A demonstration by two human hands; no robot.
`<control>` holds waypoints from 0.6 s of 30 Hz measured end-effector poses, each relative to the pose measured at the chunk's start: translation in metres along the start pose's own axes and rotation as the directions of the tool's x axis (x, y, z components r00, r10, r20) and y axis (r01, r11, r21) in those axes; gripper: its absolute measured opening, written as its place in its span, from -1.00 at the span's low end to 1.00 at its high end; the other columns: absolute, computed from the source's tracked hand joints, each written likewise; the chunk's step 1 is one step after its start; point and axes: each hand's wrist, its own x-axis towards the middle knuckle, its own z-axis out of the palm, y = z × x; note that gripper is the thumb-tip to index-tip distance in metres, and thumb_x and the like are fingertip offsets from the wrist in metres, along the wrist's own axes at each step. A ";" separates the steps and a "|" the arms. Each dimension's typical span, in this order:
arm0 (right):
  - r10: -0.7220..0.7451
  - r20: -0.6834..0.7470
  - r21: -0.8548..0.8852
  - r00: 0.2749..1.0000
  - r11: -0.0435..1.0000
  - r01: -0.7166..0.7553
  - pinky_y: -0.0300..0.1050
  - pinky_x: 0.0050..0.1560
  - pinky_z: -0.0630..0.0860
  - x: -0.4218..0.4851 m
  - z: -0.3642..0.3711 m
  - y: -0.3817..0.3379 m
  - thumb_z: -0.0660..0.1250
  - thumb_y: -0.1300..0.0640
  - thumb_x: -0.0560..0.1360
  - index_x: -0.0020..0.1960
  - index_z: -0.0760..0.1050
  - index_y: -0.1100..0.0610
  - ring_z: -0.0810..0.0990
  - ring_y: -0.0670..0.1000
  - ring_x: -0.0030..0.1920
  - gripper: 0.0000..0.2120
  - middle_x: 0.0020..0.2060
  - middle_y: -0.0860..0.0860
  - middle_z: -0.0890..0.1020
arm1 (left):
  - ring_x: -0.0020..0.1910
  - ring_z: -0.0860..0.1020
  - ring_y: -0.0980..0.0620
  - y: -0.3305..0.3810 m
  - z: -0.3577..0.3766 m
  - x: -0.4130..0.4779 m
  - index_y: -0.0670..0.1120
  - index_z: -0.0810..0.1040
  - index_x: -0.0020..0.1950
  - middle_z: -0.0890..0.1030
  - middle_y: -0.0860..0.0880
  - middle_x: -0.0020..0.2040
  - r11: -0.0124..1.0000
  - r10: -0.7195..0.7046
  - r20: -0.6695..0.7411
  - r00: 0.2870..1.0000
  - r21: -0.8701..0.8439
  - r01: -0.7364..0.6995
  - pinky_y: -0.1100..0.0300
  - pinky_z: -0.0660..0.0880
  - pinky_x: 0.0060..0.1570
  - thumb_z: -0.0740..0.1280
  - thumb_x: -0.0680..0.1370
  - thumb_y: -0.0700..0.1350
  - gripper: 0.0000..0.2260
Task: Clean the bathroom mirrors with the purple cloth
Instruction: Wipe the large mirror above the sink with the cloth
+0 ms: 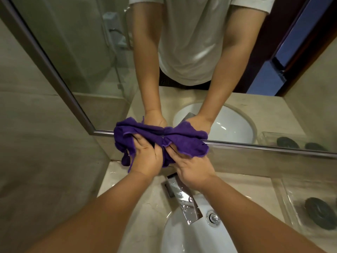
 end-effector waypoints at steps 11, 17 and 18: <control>0.239 -0.240 -0.127 0.941 0.953 -0.274 0.23 0.16 0.51 -0.075 -0.016 0.088 0.30 -0.10 0.50 0.49 0.36 -0.08 0.37 0.20 0.35 -0.44 0.48 0.00 0.37 | 0.56 0.00 -0.28 0.088 0.062 -0.040 -0.38 -0.33 0.52 -0.13 -0.41 0.56 0.995 -0.009 0.020 1.000 -0.103 0.011 0.00 0.03 0.55 0.11 0.64 0.11 -0.18; 0.296 -0.181 -0.099 0.938 0.943 -0.317 0.24 0.19 0.51 -0.099 -0.018 0.105 0.35 -0.12 0.53 0.47 0.38 -0.07 0.50 0.19 0.33 -0.46 0.49 -0.01 0.40 | 0.55 0.05 -0.28 0.125 0.095 -0.061 -0.36 -0.32 0.54 -0.10 -0.38 0.57 0.990 -0.054 0.001 0.999 -0.129 0.054 -0.01 0.08 0.49 0.13 0.64 0.09 -0.19; 0.294 -0.171 -0.087 0.941 0.946 -0.311 0.23 0.23 0.50 -0.101 -0.018 0.108 0.33 -0.12 0.54 0.49 0.36 -0.07 0.49 0.17 0.35 -0.46 0.50 -0.02 0.39 | 0.54 0.05 -0.27 0.129 0.101 -0.064 -0.35 -0.32 0.54 -0.09 -0.37 0.57 0.989 -0.064 -0.002 0.998 -0.131 0.063 -0.01 0.09 0.48 0.13 0.64 0.09 -0.19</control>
